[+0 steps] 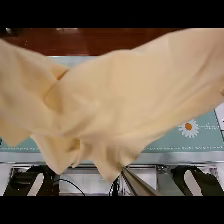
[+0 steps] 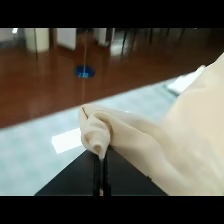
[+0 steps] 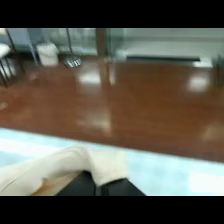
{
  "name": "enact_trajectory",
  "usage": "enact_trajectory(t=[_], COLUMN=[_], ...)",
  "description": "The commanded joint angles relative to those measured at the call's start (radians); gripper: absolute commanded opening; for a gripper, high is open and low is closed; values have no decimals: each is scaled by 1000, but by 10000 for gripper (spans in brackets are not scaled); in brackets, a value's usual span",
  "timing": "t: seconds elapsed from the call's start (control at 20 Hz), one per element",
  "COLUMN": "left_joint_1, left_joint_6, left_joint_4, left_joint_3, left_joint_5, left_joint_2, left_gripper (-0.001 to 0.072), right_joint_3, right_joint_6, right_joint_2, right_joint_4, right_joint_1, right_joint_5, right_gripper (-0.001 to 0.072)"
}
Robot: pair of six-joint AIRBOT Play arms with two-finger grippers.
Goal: Fold the shirts.
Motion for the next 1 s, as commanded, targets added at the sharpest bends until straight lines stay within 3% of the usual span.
enact_trajectory(t=[0.0, 0.15, 0.25, 0.35, 0.5, 0.65, 0.95], left_joint_1=[1, 1, 1, 0, 0, 0, 0], left_joint_6=[-154, -199, -199, -193, -114, -26, 183], left_joint_4=[88, 84, 69, 19, -108, -181, -367], left_joint_3=[-41, -198, -349, -514, -722, -818, -820], left_joint_5=[-206, -272, -265, -188, 100, 359, 528], left_joint_2=[35, 35, 31, 25, 0, -112, -491], left_gripper=[20, 20, 20, 21, 21, 21, 22], right_joint_3=[29, 8, -69, -185, -345, -403, -403], right_joint_6=[80, 84, 94, 105, 92, 6, -107], right_joint_2=[-21, -111, -152, -187, -269, -396, -658], right_joint_4=[-137, -142, -126, -99, -45, 55, 341], right_joint_1=[0, 2, 3, 3, 3, 3, 3], right_joint_5=[283, 502, 494, 402, 227, 60, -141], right_gripper=[21, 22, 23, 22, 22, 22, 23])
